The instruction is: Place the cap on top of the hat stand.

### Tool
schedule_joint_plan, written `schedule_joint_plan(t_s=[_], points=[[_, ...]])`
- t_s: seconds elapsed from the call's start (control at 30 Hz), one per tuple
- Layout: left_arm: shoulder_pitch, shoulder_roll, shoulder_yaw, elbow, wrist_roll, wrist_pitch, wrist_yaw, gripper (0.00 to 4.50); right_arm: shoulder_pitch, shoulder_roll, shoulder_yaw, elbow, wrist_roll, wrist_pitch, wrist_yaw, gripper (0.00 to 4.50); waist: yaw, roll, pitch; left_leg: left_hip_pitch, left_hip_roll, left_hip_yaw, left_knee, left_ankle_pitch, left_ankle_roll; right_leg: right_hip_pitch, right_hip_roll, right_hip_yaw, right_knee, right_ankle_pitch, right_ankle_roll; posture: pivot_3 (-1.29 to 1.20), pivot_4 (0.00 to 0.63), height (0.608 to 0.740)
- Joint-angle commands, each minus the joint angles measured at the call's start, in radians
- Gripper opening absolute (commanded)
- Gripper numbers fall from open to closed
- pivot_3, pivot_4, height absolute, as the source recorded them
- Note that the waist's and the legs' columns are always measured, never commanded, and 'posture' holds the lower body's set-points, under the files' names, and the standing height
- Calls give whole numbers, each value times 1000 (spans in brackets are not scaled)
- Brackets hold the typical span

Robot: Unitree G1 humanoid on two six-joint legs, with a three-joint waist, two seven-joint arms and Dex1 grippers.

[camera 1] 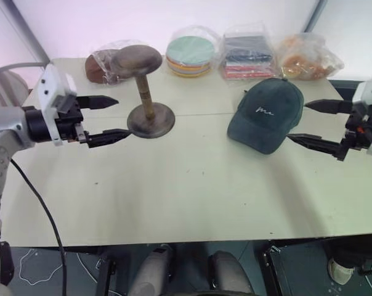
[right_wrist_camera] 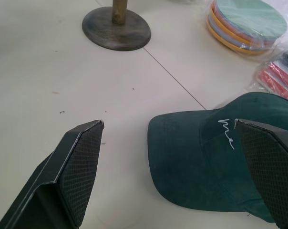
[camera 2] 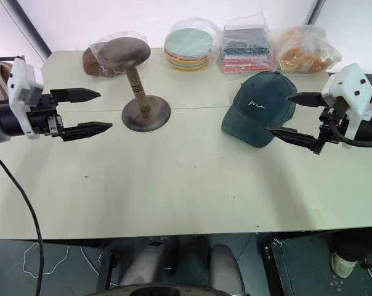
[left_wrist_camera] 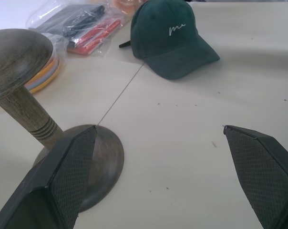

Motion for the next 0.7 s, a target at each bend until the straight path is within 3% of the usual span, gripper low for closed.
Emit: schedule_joint_plan(t_s=[0.03, 0.7], points=[[-23, 17, 29, -1, 0, -19, -5, 4457, -5, -24, -46, -8, -3, -22, 6, 4500, 0, 0, 0, 0, 0, 0, 0, 0, 0, 0, 0, 0, 0, 0, 0, 0, 150, 740], [-44, 3, 9, -21, -8, 5, 20, 4457, 12, -31, -51, -28, 9, -2, 2, 4500, 0, 0, 0, 0, 0, 0, 0, 0, 0, 0, 0, 0, 0, 0, 0, 0, 150, 740]])
